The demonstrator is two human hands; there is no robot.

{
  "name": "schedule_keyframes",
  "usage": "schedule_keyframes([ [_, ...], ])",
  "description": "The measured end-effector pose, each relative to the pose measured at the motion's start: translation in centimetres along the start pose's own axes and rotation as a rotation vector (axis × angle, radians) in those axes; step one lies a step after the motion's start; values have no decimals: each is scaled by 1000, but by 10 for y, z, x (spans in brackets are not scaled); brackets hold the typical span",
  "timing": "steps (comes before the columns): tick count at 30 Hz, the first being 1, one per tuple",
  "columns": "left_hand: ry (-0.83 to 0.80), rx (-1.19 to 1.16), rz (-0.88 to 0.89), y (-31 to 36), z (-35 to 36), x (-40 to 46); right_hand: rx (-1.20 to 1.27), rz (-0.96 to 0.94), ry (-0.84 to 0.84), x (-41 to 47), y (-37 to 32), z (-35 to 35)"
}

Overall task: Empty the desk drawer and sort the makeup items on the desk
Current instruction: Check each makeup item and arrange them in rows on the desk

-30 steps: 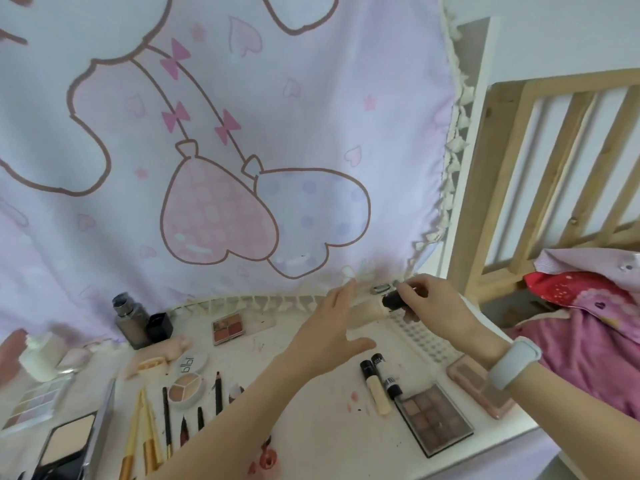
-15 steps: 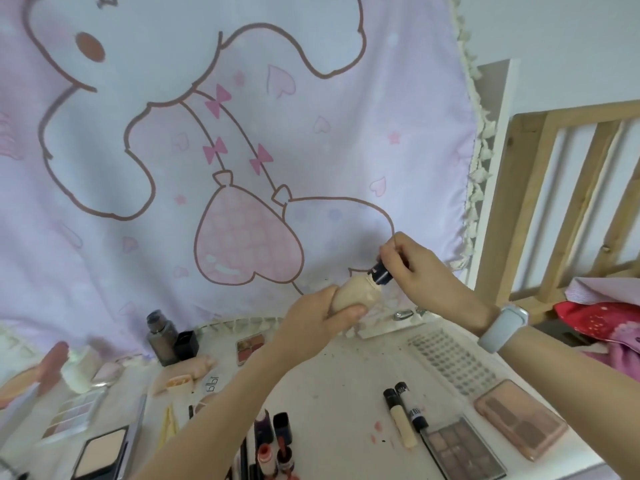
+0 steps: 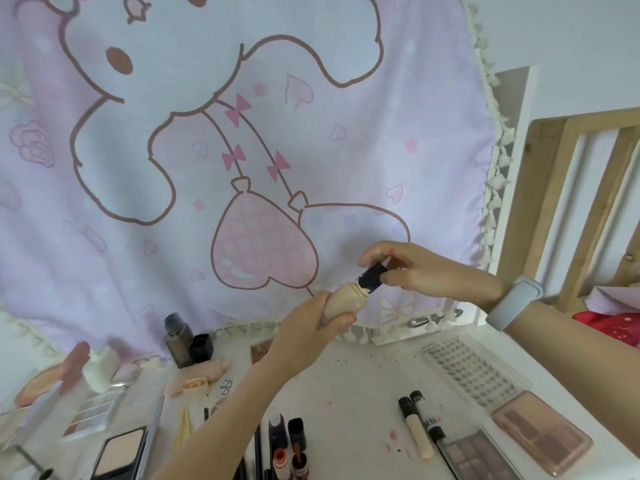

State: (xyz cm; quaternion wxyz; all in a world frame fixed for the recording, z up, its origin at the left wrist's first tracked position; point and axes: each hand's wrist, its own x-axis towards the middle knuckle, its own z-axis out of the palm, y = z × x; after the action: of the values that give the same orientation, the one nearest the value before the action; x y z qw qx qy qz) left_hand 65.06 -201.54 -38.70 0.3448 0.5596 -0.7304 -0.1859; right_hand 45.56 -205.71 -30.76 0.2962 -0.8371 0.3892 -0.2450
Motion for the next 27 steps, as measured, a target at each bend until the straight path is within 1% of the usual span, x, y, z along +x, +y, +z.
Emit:
schedule_keyframes([
  [1, 6, -16, -4, -1, 0, 1, 33, 8, 21, 0, -1, 0],
  [2, 9, -30, -5, -1, 0, 1, 15, 34, 51, 1, -2, 1],
  [5, 3, -47, 0, -1, 2, 3, -196, 132, 186, 5, -1, 5],
  [7, 0, -41, 7, -1, 4, 4, -219, 94, 230, 6, -4, 6],
  [10, 2, -43, 5, -3, 5, 6, -100, 49, 121, 8, -7, 3],
  [11, 2, -40, 1, -4, 4, 7, -75, 66, 104, 9, -7, 2],
  [13, 5, -44, -5, -5, 4, 7, -134, 121, 130, 12, -7, 4],
  [14, 7, -51, -3, -5, 4, 6, -211, 150, 161, 13, -7, 4],
  [16, 11, -61, 3, -4, 3, 7, -293, 153, 193, 14, -6, 5],
  [17, 13, -62, 3, -4, 2, 6, -266, 122, 188, 14, -6, 5],
  [19, 22, -67, 3, -5, 0, 6, -152, 74, 119, 14, -9, 3],
  [21, 32, -71, 1, -6, -1, 6, -49, 93, 64, 14, -11, 3],
  [25, 27, -35, 16, -7, -1, 3, -137, 145, 181, 19, -8, 9],
  [27, 26, -35, 16, -8, -1, 2, -78, 114, 187, 20, -6, 11],
])
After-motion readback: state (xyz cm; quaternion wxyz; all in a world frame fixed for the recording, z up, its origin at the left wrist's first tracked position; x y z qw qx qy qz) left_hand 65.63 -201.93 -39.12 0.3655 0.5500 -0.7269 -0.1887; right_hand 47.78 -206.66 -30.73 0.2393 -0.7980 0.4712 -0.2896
